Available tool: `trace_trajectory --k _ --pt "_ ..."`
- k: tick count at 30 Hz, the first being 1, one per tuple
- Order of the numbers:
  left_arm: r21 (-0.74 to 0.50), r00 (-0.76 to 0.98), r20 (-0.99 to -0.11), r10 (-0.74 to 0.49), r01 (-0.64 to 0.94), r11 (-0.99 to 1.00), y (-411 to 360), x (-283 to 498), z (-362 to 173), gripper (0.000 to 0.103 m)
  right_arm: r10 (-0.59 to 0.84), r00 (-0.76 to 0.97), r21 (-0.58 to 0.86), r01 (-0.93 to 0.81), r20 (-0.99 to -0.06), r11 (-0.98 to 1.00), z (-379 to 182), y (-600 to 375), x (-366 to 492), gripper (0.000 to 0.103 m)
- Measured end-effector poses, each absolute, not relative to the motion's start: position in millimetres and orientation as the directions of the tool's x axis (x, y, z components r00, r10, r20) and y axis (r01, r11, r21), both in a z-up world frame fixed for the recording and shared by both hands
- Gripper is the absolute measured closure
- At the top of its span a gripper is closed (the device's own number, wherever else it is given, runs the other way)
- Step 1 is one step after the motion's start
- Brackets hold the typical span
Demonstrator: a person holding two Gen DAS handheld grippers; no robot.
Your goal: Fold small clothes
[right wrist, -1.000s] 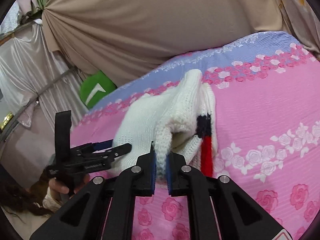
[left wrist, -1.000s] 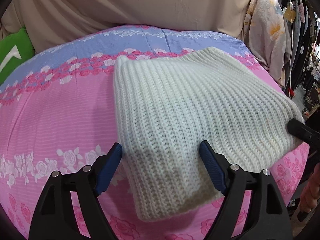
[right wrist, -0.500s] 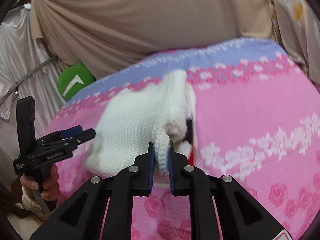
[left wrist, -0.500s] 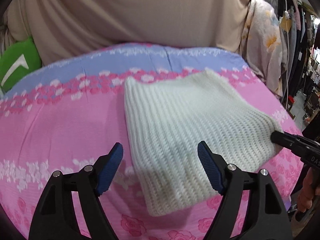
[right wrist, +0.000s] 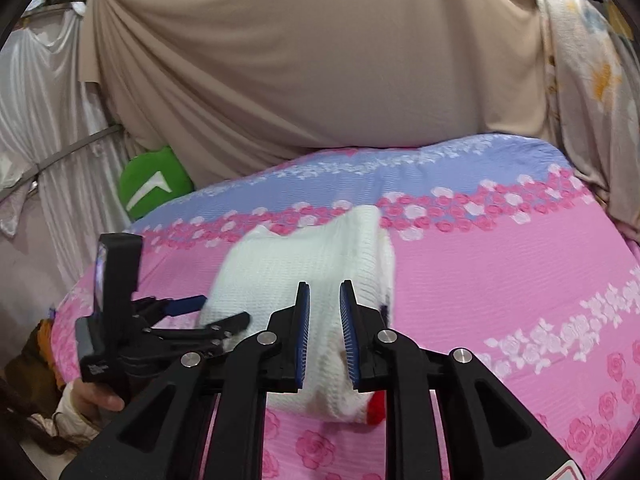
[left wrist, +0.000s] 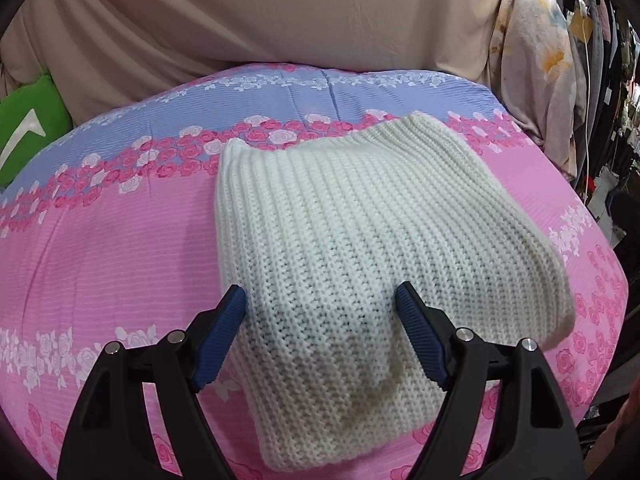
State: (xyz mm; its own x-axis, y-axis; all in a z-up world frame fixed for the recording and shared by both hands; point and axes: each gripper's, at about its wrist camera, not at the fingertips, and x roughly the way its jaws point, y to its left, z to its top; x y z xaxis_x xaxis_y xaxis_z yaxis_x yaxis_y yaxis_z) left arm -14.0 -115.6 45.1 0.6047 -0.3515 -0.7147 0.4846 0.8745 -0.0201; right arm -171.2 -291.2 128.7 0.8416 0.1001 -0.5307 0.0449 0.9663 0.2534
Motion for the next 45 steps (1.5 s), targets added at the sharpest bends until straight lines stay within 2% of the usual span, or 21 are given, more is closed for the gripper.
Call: trace_trajectory --k 3,5,6,7,12,14,17,19,22,25,26,27,29,31,32,33,37,43,45 --pt "-0.006 0.611 -0.714 -0.341 0.481 0.877 -117.4 -16.0 44.2 0.028 0.107 0.804 0.211 0.023 -0.585 0.977 110.4 -281.7 -147.4 0.090" --pt "-0.005 0.611 -0.716 -0.338 0.479 0.878 -117.1 -16.2 43.9 0.028 0.077 0.736 0.172 0.055 -0.673 0.984 79.6 -280.7 -124.0 0.092" --pt "-0.005 0.610 -0.717 -0.337 0.479 0.878 -117.3 -15.9 43.9 0.027 0.059 0.699 0.153 0.073 -0.713 0.986 63.7 -283.1 -113.8 0.101" --pt "-0.003 0.610 -0.719 -0.335 0.478 0.878 -117.5 -16.0 43.5 0.026 0.053 0.681 0.153 0.087 -0.731 0.984 51.4 -284.3 -108.5 0.103" --pt "0.001 0.609 -0.724 -0.326 0.473 0.881 -117.2 -14.4 41.9 0.026 0.082 0.754 0.180 0.048 -0.652 0.983 82.4 -274.7 -130.2 0.099" --pt "0.002 0.610 -0.723 -0.324 0.471 0.882 -118.1 -14.1 41.4 0.025 0.058 0.751 0.145 0.051 -0.658 0.988 82.4 -273.1 -129.1 0.099" --pt "0.009 0.614 -0.722 -0.319 0.469 0.883 -120.9 -14.7 40.1 0.024 0.045 0.681 0.143 0.089 -0.731 0.986 49.6 -285.1 -108.5 0.103" --pt "0.022 0.620 -0.721 -0.308 0.465 0.885 -122.2 -15.7 39.3 0.024 0.091 0.690 0.205 0.084 -0.718 0.975 47.8 -291.9 -108.4 0.103" --pt "0.019 0.618 -0.725 -0.305 0.460 0.887 -120.7 -15.7 39.9 0.024 0.091 0.718 0.219 0.088 -0.691 0.972 64.9 -292.0 -117.6 0.103" --pt "-0.004 0.613 -0.725 -0.313 0.450 0.893 -117.3 -16.7 42.9 0.024 0.095 0.751 0.243 0.090 -0.654 0.966 80.9 -295.3 -131.5 0.094" --pt "-0.011 0.611 -0.726 -0.315 0.448 0.894 -116.3 -17.6 43.8 0.023 0.077 0.753 0.233 0.103 -0.653 0.967 83.3 -296.7 -134.6 0.087" --pt "-0.015 0.609 -0.727 -0.317 0.448 0.894 -116.1 -19.0 44.6 0.022 0.062 0.753 0.226 0.117 -0.655 0.967 84.4 -298.4 -135.2 0.076" --pt "-0.012 0.608 -0.727 -0.320 0.454 0.891 -117.2 -21.9 45.3 0.020 0.061 0.751 0.235 0.127 -0.657 0.964 82.6 -302.8 -135.3 0.069" --pt "0.003 0.613 -0.725 -0.313 0.458 0.889 -120.1 -24.0 44.8 0.019 0.066 0.743 0.241 0.130 -0.666 0.962 77.2 -305.4 -129.4 0.070" --pt "0.008 0.614 -0.726 -0.309 0.457 0.889 -121.1 -23.6 44.0 0.018 0.057 0.735 0.226 0.134 -0.676 0.965 71.9 -305.3 -124.1 0.079" --pt "0.008 0.614 -0.728 -0.305 0.453 0.891 -120.8 -22.9 43.0 0.018 0.044 0.726 0.212 0.142 -0.686 0.967 66.3 -305.4 -119.5 0.082" --pt "-0.020 0.616 -0.725 -0.309 0.429 0.903 -110.2 -19.2 46.3 0.018 0.050 0.717 0.230 0.157 -0.695 0.960 52.4 -316.3 -102.6 0.083" --pt "-0.089 0.608 -0.723 -0.328 0.390 0.917 -88.9 -4.4 51.6 0.014 0.071 0.706 0.248 0.151 -0.705 0.957 51.4 -317.1 -99.5 0.075" --pt "-0.110 0.594 -0.734 -0.329 0.374 0.921 -83.2 1.4 49.2 0.013 0.091 0.716 0.292 0.162 -0.692 0.943 55.9 -320.7 -108.7 0.066"
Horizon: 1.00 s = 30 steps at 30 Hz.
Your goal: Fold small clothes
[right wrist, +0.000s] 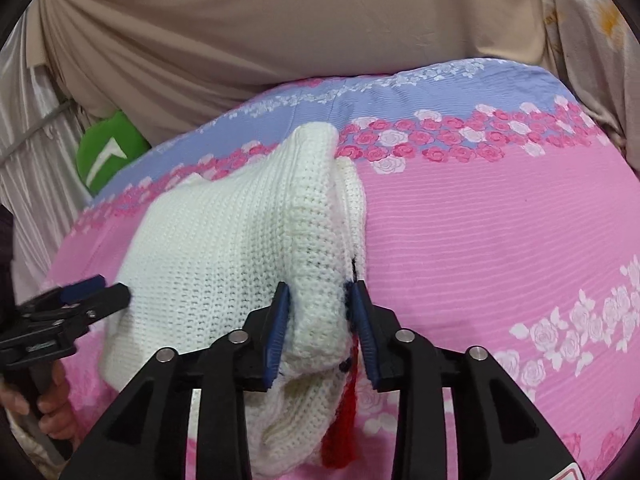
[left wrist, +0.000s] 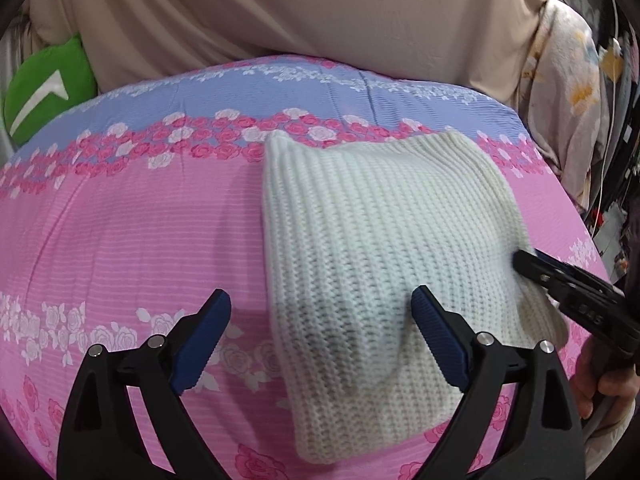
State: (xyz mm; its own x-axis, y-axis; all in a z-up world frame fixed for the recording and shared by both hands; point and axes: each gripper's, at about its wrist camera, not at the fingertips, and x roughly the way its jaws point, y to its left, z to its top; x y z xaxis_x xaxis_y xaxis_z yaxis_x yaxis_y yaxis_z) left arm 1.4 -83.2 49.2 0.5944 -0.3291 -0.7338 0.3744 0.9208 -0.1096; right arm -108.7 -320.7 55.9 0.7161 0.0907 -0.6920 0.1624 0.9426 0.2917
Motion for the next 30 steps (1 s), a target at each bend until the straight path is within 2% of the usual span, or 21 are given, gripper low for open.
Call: trace_trajectory --k 3,6,14,20,22,24,25,27,29,30 --pt "-0.134 0.575 -0.746 -0.336 0.364 0.922 -80.1 6.7 45.2 0.009 0.123 0.711 0.339 0.169 -0.693 0.926 54.6 -324.6 -114.1 0.051" --pt "-0.150 0.557 -0.752 -0.354 0.377 0.914 -85.0 9.1 41.9 0.006 0.165 0.683 0.371 0.166 -0.711 0.914 44.1 -326.4 -109.8 0.041" --pt "-0.268 0.442 -0.780 -0.442 0.403 0.875 -98.9 26.0 20.3 0.005 0.311 0.653 0.515 0.143 -0.691 0.845 14.9 -331.9 -92.6 0.026" --pt "-0.396 0.363 -0.757 -0.543 0.406 0.824 -99.8 39.4 8.1 0.005 0.353 0.664 0.546 0.099 -0.659 0.832 13.7 -331.2 -83.1 0.023" --pt "-0.405 0.353 -0.747 -0.563 0.429 0.807 -100.3 40.2 8.2 0.005 0.358 0.667 0.550 0.093 -0.654 0.830 14.2 -330.3 -78.6 0.025" --pt "-0.410 0.344 -0.740 -0.578 0.451 0.793 -100.6 40.4 9.3 0.009 0.370 0.666 0.558 0.085 -0.648 0.825 15.0 -329.5 -74.7 0.036" --pt "-0.412 0.342 -0.733 -0.588 0.465 0.784 -100.2 39.9 11.3 0.016 0.387 0.664 0.573 0.076 -0.640 0.816 15.7 -328.4 -74.1 0.039" --pt "-0.411 0.346 -0.717 -0.605 0.490 0.768 -97.9 38.6 18.0 0.030 0.382 0.674 0.570 0.071 -0.632 0.819 22.3 -326.0 -74.9 0.053" --pt "-0.400 0.354 -0.702 -0.618 0.522 0.753 -94.4 35.9 28.0 0.047 0.356 0.697 0.550 0.067 -0.623 0.833 34.8 -321.2 -79.1 0.059" --pt "-0.398 0.356 -0.693 -0.627 0.537 0.744 -92.6 34.7 33.3 0.050 0.350 0.708 0.549 0.063 -0.614 0.834 40.2 -320.3 -80.6 0.061"
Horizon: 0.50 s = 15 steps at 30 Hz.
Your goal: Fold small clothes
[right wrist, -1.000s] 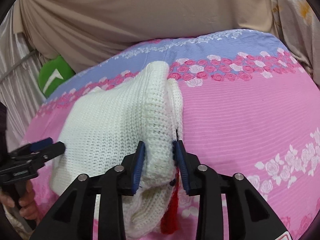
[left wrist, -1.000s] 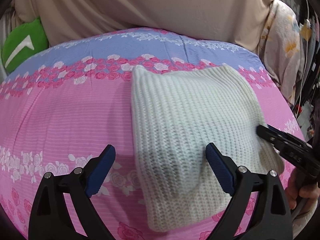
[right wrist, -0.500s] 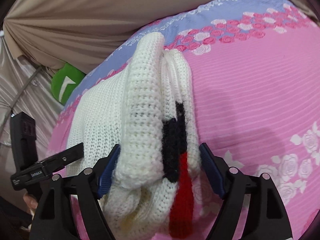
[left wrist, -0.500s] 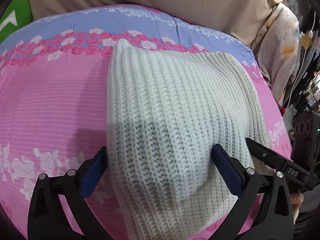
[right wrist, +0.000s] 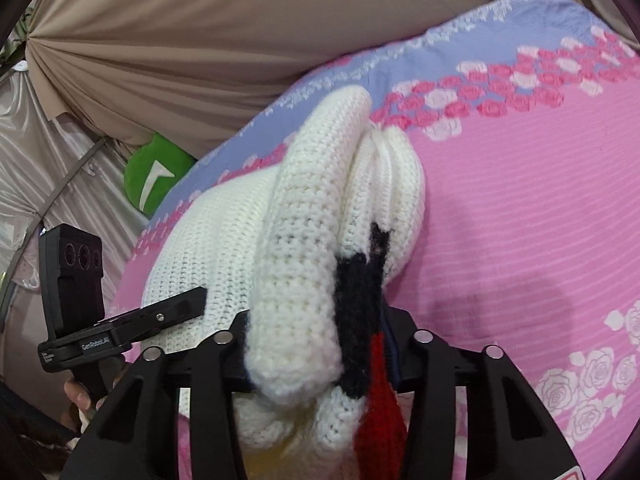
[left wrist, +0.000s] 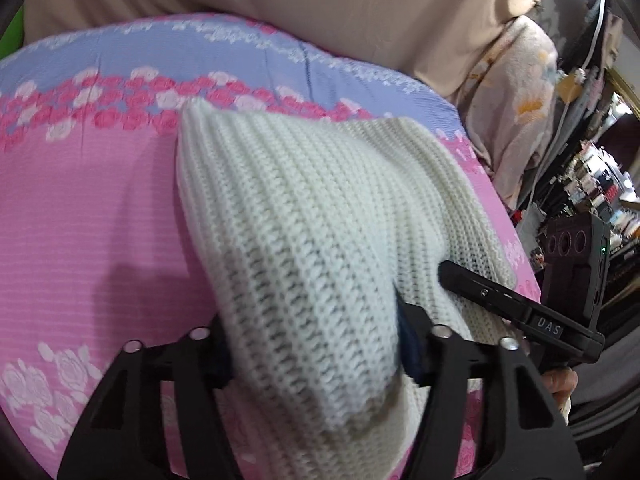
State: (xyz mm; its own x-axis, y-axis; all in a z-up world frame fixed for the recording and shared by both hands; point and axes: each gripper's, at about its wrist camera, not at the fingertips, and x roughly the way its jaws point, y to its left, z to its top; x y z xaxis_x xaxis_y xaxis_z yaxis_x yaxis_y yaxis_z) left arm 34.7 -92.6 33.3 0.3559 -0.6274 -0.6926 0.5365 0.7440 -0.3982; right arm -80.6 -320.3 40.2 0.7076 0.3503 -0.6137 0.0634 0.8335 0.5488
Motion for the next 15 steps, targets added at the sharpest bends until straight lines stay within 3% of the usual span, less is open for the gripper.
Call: trace_trajectory --k 6,15 --pt "-0.359 0.387 -0.606 -0.695 0.647 0.673 -88.1 24.4 86.7 0.055 0.280 0.797 0.470 0.005 -0.535 0.883 105.4 -296.5 -95.3 0.063" --pt "-0.247 0.539 -0.378 -0.753 0.725 0.643 -37.5 17.3 182.5 0.054 0.247 0.913 0.359 -0.122 -0.326 0.925 204.9 -256.2 -86.4 0.062"
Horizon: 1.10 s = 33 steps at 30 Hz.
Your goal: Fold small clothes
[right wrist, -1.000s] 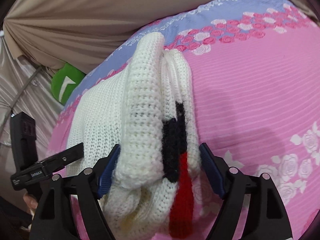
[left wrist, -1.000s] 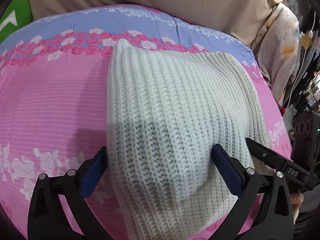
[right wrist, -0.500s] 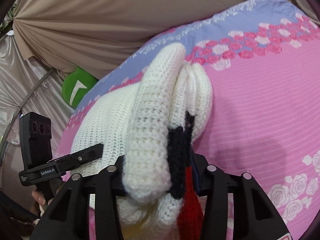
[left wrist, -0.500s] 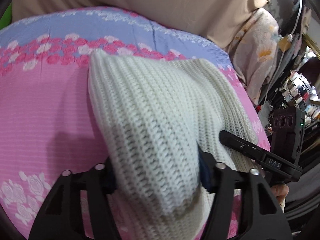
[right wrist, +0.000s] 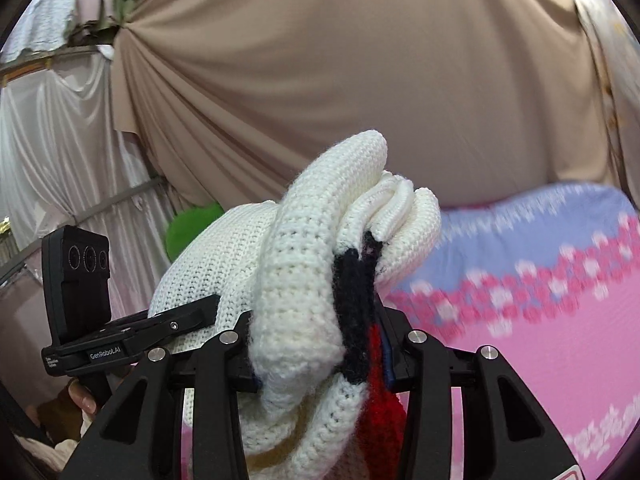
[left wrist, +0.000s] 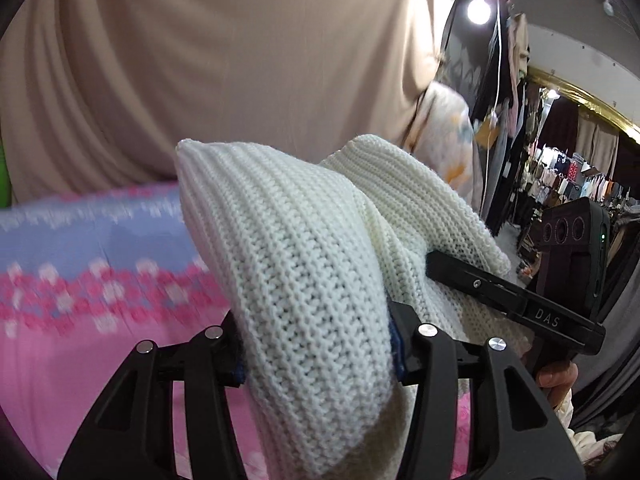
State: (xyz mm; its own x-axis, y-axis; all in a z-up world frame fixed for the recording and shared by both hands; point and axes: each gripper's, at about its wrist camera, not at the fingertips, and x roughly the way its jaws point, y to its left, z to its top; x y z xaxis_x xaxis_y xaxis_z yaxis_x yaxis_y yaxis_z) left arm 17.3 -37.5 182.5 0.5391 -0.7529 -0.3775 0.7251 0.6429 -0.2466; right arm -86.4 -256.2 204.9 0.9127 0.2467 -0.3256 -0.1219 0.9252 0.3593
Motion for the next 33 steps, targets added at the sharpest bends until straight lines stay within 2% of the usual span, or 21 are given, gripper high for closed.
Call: trace_trajectory --k 3,7,10,18,22,28,33 --pt "-0.228 0.585 -0.329 -0.741 0.712 0.664 -13.6 33.4 195.5 0.054 0.281 0.914 0.360 -0.168 -0.292 0.918 217.3 -239.0 -60.3 0.062" --pt "-0.247 0.617 -0.333 -0.713 0.673 0.698 10.8 70.7 183.2 0.054 0.305 0.897 0.388 -0.170 -0.320 0.906 200.4 -217.0 -13.3 0.062" --pt "-0.263 0.641 -0.377 -0.669 0.618 0.741 19.1 108.0 155.5 0.054 0.318 0.871 0.422 -0.146 -0.374 0.895 165.7 -204.0 29.4 0.062" --pt "-0.285 0.594 -0.585 -0.552 0.487 0.825 32.8 168.2 52.9 0.054 0.355 0.753 0.473 -0.065 -0.555 0.878 59.9 -181.4 92.8 0.062" --pt "-0.342 0.562 -0.595 -0.574 0.469 0.814 51.0 175.1 30.1 0.050 0.349 0.723 0.457 -0.052 -0.596 0.888 38.8 -184.8 91.2 0.060" --pt "-0.393 0.544 -0.601 -0.586 0.438 0.809 58.7 174.4 16.8 0.034 0.398 0.698 0.530 -0.032 -0.595 0.847 25.2 -198.1 88.0 0.047" --pt "-0.370 0.597 -0.580 -0.555 0.414 0.832 70.2 150.1 29.4 0.035 0.308 0.776 0.477 -0.011 -0.550 0.879 58.4 -195.5 55.5 0.046"
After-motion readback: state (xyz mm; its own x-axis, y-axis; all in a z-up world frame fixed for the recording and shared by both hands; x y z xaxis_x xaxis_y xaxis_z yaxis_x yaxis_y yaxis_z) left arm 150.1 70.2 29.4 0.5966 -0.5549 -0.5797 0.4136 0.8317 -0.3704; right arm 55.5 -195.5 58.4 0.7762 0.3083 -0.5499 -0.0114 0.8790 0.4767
